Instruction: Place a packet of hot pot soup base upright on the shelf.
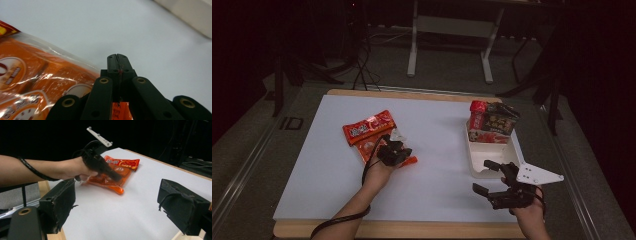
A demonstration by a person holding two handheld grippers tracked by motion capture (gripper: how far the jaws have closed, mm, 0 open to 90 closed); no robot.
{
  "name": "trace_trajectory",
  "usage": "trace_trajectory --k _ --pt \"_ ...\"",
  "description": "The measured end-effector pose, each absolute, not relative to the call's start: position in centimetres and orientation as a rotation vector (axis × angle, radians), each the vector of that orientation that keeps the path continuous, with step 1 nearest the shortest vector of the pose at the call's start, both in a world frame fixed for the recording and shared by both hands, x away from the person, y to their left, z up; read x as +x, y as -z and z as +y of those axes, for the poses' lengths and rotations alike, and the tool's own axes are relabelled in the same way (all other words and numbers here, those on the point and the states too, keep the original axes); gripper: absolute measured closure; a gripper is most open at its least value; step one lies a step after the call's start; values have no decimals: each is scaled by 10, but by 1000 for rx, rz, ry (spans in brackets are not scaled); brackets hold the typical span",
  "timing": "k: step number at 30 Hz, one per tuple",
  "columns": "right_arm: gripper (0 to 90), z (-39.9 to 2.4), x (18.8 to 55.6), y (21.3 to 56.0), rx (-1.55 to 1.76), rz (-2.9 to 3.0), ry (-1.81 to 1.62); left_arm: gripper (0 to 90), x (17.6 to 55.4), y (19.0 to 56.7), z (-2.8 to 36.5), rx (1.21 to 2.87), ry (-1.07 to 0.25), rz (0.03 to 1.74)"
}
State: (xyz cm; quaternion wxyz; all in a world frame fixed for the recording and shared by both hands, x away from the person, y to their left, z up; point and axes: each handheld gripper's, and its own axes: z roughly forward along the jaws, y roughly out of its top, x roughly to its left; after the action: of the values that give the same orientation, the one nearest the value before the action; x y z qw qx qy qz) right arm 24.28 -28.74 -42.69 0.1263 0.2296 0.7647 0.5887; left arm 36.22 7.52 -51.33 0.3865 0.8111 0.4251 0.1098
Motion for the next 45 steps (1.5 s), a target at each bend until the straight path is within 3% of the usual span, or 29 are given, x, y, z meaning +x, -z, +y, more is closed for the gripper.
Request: trace_trajectory --k 8,19,45 --pt "147 -289 243 428 679 2229 -1715 900 370 518 63 2155 -301 1153" --pt "147 -288 243 428 679 2235 -1720 900 365 520 61 2215 -337 1125" --pt "147 -287 240 426 677 2234 -1735 900 327 518 97 2257 -238 1075"
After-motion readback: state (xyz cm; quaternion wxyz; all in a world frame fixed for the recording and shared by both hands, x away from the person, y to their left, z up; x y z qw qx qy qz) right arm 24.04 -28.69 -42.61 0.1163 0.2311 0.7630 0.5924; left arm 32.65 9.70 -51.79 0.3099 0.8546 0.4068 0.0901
